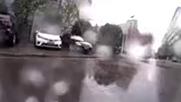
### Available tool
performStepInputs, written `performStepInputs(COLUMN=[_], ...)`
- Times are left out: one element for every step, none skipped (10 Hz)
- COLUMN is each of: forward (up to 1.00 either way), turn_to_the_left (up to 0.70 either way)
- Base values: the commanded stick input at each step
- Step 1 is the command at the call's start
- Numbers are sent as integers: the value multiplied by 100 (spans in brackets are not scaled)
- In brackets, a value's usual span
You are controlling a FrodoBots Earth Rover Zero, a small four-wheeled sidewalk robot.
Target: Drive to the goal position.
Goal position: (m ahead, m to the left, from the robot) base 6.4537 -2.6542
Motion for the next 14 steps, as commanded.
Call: performStepInputs(forward=[70, 70, 70, 70, 70, 70, 70, 70, 70, 70, 70, 70, 70, 70], turn_to_the_left=[-14, -13, -4, 0, 0, 0, -3, -14, -14, -14, -14, -14, -14, -14])
